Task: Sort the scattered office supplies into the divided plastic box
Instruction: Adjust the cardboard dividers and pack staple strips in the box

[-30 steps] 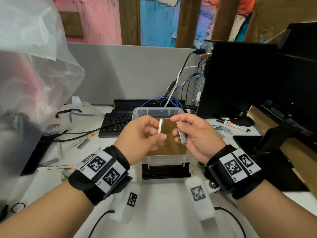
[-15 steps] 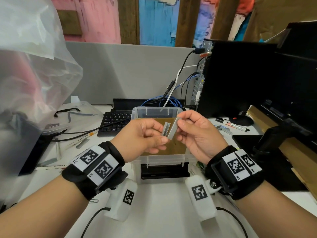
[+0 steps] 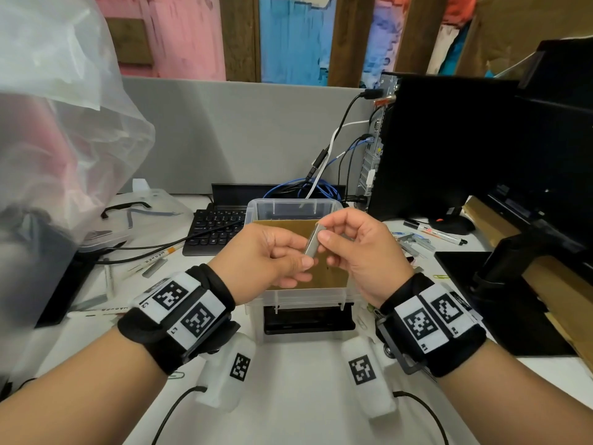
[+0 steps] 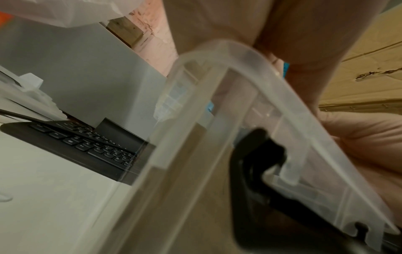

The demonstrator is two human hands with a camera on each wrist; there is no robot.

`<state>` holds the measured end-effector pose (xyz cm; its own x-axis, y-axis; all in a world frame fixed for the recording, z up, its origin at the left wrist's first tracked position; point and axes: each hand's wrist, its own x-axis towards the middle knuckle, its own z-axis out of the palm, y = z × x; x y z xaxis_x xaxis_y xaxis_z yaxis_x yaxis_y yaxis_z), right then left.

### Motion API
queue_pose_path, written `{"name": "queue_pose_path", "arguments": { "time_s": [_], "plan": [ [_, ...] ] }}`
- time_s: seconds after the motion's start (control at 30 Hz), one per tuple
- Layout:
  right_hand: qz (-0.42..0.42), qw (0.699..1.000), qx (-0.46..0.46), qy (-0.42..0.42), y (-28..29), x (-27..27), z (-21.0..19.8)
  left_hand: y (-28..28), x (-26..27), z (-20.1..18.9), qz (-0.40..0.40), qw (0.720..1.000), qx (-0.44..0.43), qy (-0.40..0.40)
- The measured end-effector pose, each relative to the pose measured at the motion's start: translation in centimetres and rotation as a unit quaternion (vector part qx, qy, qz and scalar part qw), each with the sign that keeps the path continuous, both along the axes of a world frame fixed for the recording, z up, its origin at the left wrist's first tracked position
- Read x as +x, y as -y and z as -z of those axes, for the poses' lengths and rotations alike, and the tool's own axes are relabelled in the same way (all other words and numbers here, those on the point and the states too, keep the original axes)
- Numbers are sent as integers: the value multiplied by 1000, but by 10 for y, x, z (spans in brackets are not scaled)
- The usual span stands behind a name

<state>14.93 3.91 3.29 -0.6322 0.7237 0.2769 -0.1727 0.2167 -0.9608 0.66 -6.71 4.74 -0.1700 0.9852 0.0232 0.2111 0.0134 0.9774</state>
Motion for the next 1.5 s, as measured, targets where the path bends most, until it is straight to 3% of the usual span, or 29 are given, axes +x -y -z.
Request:
{"name": "queue_pose_path", "arguments": {
  "time_s": [0.37,0.9,1.07,1.2,1.33,1.5],
  "plan": [
    [6,996,81,40,6,0,1,0,1,0,-7,1000,4,-3],
    [28,992,106,69,13,-1,0,-1,1,1,-19,1000,3,-12],
    [71,943,277,171,21,6,-9,-1,1,3,-61,998,31,-3],
    [31,900,353,253,26,12,-25,0,0,3,-50,994,50,-88],
    [-26,876,383,293,28,7,-41,0,-3,2,-54,977,78,-191],
    [-47,878,340,334,21,-4,-55,7,-15,-1,-48,959,98,-262]
  ]
}}
